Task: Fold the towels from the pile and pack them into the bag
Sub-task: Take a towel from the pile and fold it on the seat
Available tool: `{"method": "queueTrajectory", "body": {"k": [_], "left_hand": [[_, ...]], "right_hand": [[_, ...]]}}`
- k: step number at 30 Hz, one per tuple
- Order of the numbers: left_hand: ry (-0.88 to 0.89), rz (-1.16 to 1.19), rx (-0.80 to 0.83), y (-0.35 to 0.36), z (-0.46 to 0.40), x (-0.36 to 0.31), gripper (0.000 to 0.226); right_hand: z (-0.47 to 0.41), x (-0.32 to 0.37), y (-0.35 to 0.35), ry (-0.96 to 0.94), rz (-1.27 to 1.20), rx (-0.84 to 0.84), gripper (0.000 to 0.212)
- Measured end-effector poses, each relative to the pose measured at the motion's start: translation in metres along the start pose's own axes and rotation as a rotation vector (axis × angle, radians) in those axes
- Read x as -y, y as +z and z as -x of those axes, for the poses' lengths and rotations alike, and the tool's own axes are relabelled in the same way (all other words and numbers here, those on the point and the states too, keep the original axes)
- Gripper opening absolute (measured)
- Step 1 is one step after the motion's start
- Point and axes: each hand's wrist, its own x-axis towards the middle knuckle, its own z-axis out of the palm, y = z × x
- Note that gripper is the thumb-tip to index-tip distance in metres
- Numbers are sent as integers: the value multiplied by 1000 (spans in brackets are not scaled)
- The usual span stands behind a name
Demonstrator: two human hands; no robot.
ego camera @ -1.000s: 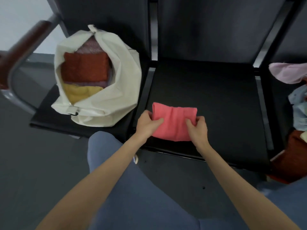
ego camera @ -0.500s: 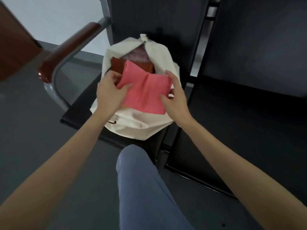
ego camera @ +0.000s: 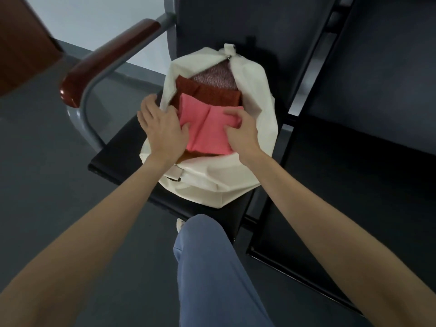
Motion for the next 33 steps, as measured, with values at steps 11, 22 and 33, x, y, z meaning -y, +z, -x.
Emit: {"method": "queueTrajectory", "body": {"k": [11, 22, 33], "left_hand": [[83, -377, 158, -26, -19, 23, 42], [225, -66, 13, -27, 11, 51, 30], [376, 126, 158, -58, -17, 49, 31]], "right_hand": [[-18, -10, 38, -82, 499, 236, 32], [-38, 16, 38, -770, 1249, 785, 53], [-72, 20, 50, -1036, 1428, 890, 60]]}}
